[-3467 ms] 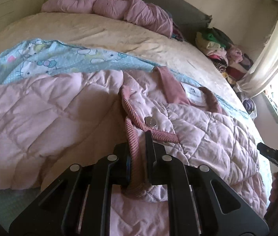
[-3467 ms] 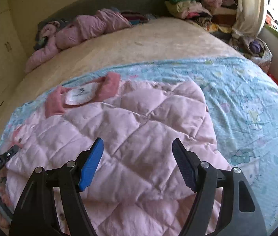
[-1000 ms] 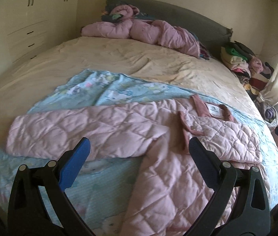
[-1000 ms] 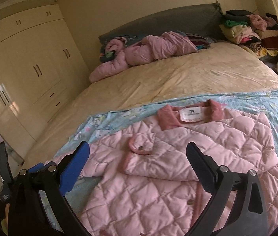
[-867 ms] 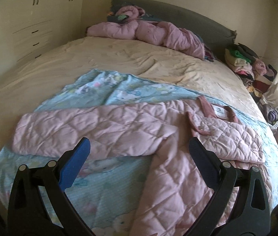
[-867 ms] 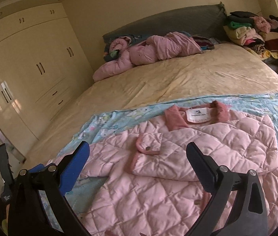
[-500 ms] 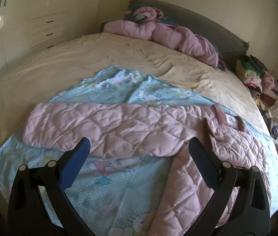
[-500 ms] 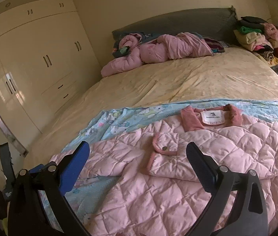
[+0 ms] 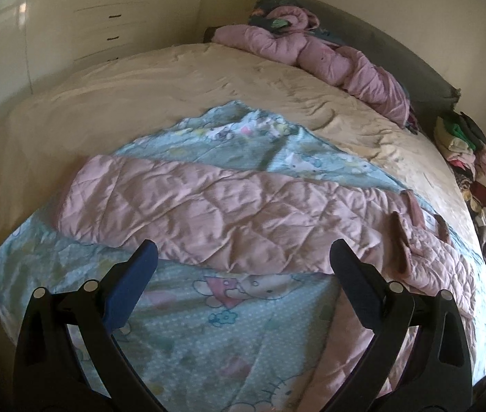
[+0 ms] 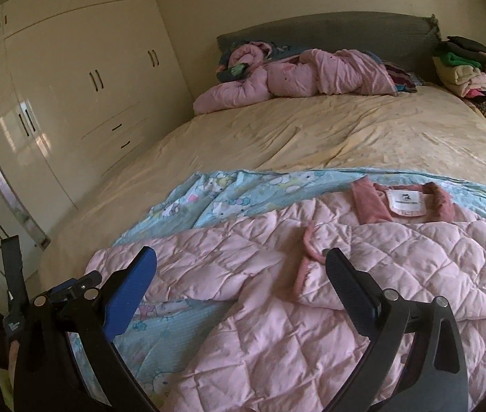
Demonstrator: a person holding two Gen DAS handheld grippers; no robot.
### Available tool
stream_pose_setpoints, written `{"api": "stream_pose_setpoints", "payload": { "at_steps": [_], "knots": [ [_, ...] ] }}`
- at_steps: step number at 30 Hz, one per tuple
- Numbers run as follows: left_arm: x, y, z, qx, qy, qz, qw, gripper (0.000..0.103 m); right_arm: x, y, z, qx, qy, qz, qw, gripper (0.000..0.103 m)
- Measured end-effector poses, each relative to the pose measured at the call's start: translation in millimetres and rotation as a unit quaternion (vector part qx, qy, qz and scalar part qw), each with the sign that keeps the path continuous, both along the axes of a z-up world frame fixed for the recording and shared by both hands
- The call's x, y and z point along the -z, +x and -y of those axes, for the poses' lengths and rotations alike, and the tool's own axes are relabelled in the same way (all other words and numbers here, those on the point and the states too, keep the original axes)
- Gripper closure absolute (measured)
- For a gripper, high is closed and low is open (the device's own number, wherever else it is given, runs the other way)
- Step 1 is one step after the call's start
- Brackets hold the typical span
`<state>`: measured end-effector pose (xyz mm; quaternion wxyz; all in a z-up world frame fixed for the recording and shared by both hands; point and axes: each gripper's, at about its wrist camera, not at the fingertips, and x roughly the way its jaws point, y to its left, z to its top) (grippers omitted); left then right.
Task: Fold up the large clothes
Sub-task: 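Move the left gripper to the other sleeve's cuff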
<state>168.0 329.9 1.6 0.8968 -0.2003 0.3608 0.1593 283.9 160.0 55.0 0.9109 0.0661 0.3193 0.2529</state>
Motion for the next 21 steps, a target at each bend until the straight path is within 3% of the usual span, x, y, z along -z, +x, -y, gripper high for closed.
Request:
{"api": "stream_pose_setpoints", "payload": {
  "at_steps": [21],
  "knots": [
    [44.6, -5.9, -61.4, -0.076, -0.047, -0.037, 0.9953, 0.009, 33.3, 9.2, -58.2, -0.054, -0.025, -0.018, 0.998, 0.005]
  ]
}}
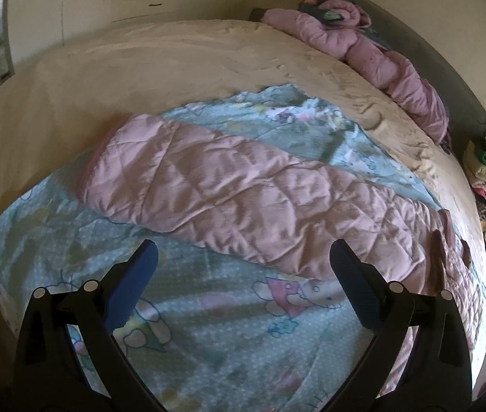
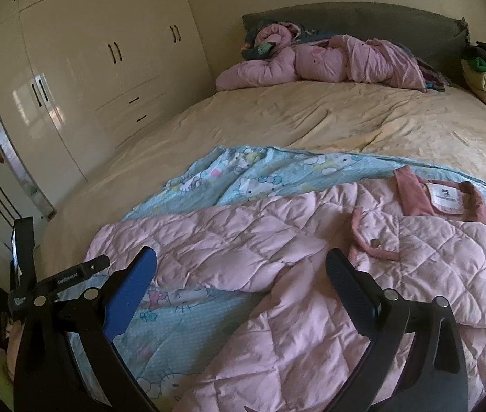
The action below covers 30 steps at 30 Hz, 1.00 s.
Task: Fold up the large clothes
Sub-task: 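Move the left gripper to the other sleeve's cuff, then grasp the other sleeve cuff with the left gripper and lift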
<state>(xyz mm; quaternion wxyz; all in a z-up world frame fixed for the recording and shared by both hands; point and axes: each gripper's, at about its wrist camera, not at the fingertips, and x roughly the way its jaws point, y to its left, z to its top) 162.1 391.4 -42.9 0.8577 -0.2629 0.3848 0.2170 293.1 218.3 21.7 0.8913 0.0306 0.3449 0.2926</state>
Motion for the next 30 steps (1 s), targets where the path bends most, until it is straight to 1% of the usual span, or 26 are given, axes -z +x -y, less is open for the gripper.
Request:
{"api": "stream_pose_setpoints", "payload": {
  "at_steps": [9, 12, 20, 24, 26, 30],
  "knots": [
    [26.3, 3.8, -25.0, -0.032, -0.024, -0.021, 0.9990, 0.009, 22.9, 5.3, -18.9, -0.017, -0.007, -0.019, 1.000, 0.005],
    [32.6, 4.4, -31.5, -0.045, -0.024, -0.025, 0.9984, 0.009, 29.0, 7.8, -20.3, -0.018, -0.004, -0.027, 0.999, 0.005],
    [53.0, 6.5, -52.7, -0.074, -0.054, -0.027, 0.9954, 0.009, 41.3, 15.5, -15.6, -0.011, 0.008, -0.048, 0.999, 0.005],
    [65.6, 5.8, -64.6, -0.095, -0.079, -0.023, 0.9920, 0.009, 46.4, 19.7, -11.6, -0.005, 0.011, -0.056, 0.998, 0.005],
    [71.4, 5.3, -70.7, -0.104, -0.095, -0.014, 0.9899, 0.009, 48.6, 20.9, -10.0, -0.003, 0.013, -0.059, 0.998, 0.005],
    [78.9, 4.0, -81.8, -0.127, -0.113, 0.011, 0.9854, 0.009, 52.2, 23.5, -7.6, 0.000, 0.016, -0.065, 0.998, 0.005]
  ]
}}
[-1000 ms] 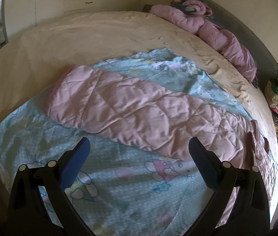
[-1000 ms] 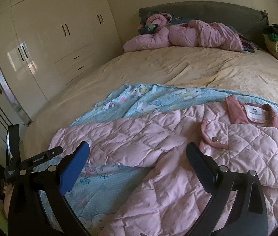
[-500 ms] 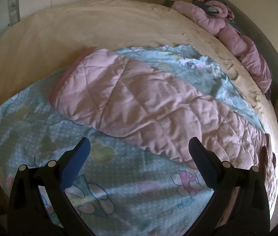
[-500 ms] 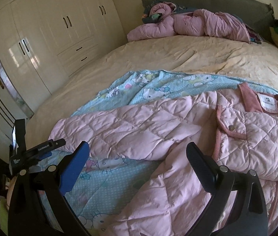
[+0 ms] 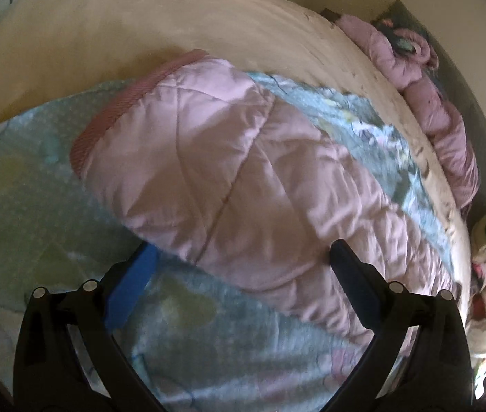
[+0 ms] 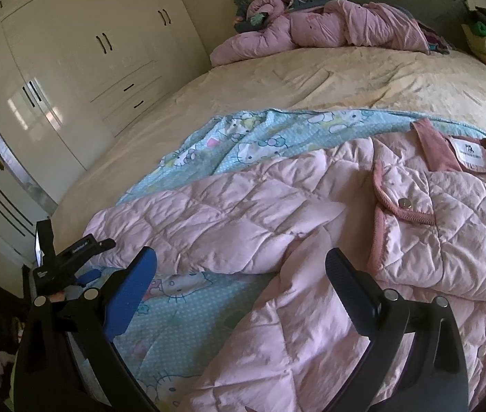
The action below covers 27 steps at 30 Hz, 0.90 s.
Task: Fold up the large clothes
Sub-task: 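Grasp the other sleeve cuff with the left gripper and lift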
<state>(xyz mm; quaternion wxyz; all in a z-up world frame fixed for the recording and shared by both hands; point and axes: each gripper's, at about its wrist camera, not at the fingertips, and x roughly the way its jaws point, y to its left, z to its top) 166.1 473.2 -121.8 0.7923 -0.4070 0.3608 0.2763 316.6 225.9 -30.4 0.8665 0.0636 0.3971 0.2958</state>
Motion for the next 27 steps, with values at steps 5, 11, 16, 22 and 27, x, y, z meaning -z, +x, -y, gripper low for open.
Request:
{"api": "stream_pose_setpoints", "payload": {
  "at_steps": [5, 11, 16, 22, 27],
  "knots": [
    [0.6, -1.8, -7.3, -0.022, 0.005, 0.027, 0.9994, 0.009, 0.8, 0.5, 6.6, 0.005, 0.005, -0.003, 1.000, 0.005],
    [-7.4, -9.3, -9.6, -0.037, 0.027, 0.048, 0.9978, 0.051, -1.1, 1.3, 21.3, 0.019, 0.014, -0.006, 1.000, 0.005],
    [-23.7, -16.7, -10.9, -0.030, 0.047, 0.071, 0.9959, 0.083, -5.1, 0.6, 36.4, 0.030, 0.023, -0.008, 0.999, 0.005],
    [-68.1, -23.4, 3.3, -0.013, 0.096, 0.118, 0.9882, 0.090, -16.7, -3.9, 55.6, 0.043, 0.031, 0.001, 0.999, 0.005],
    [-107.3, -31.4, 19.1, 0.005, 0.130, 0.159, 0.9787, 0.092, -26.3, -8.2, 71.6, 0.057, 0.038, 0.009, 0.998, 0.005]
  ]
}}
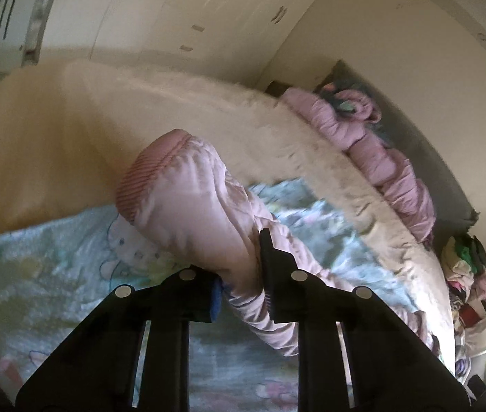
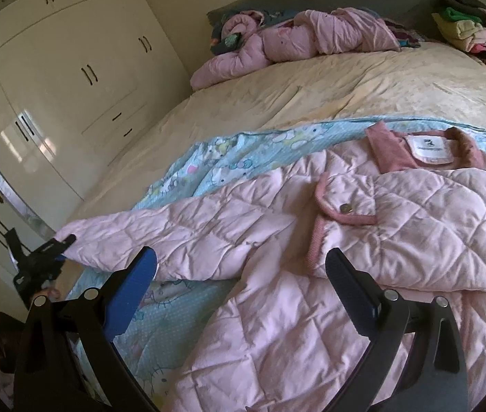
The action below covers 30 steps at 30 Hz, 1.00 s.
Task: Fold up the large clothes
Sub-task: 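Grasp the other sleeve cuff with the left gripper and lift, then raise the held sleeve higher with the left gripper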
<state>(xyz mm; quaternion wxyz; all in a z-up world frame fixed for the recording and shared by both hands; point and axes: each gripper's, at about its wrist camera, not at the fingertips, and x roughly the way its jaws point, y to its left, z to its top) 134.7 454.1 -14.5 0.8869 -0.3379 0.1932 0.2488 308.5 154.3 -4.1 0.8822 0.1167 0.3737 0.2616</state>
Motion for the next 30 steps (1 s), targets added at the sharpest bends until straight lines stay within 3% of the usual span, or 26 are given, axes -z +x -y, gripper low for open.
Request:
{"api": "stream_pose_setpoints", "payload": {
  "at_steps": [7, 19, 30],
  "knots": [
    [-36.9, -10.4, 23.9, 0.022, 0.041, 0.037, 0.9982, 0.092, -8.5, -8.4, 19.8, 0.016, 0.007, 0.007, 1.000, 0.005],
    [-73.0, -19.4, 54.0, 0.059, 0.067, 0.081, 0.9927, 0.094, -21.8, -28.7, 63.9, 0.049, 0.023, 0.019, 0.998, 0.005],
    [-122.4, -18.1, 122.9, 0.100, 0.118, 0.105, 0.9824, 0.096, -37.0, -44.5, 143.7, 0.099, 0.060, 0.025, 0.993, 0.005]
  ]
}}
